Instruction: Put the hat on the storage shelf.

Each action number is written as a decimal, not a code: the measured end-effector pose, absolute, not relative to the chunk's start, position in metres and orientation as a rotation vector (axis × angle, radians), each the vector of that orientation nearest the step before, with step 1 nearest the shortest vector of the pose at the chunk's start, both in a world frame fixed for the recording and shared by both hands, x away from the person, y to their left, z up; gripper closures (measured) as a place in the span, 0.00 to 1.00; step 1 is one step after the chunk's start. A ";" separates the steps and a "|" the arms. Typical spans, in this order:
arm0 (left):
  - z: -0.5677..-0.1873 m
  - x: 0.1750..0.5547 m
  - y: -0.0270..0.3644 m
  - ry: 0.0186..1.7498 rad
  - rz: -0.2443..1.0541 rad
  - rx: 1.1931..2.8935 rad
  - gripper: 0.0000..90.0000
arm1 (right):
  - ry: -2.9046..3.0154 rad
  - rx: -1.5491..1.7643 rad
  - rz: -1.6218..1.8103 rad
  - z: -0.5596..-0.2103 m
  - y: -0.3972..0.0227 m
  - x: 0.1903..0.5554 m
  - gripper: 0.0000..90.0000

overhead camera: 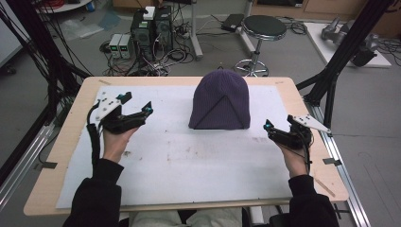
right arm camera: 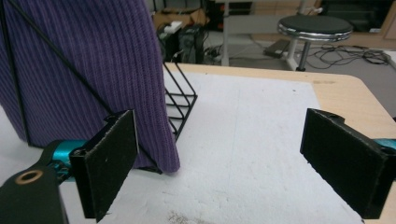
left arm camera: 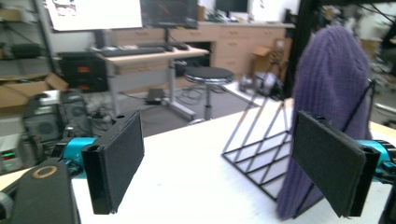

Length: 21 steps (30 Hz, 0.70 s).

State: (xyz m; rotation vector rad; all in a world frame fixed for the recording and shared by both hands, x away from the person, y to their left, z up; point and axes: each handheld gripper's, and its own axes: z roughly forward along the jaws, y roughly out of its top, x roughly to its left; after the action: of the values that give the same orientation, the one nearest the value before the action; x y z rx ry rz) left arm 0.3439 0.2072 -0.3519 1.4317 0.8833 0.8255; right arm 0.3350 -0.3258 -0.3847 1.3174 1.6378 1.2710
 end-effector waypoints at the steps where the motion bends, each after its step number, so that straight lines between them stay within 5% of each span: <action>1: -0.354 0.340 0.212 0.895 0.844 1.426 0.20 | 1.617 1.309 1.277 -0.386 -0.326 0.332 0.12; 21: -0.407 0.296 0.259 1.048 0.872 1.336 0.20 | 1.437 1.247 1.295 -0.407 -0.324 0.307 0.12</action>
State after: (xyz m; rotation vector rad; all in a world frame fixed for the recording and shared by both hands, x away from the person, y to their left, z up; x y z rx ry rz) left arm 0.2957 0.2589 -0.4068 1.3359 1.0481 0.8718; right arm 0.3067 -0.3244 -0.4073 1.2474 1.4367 1.2948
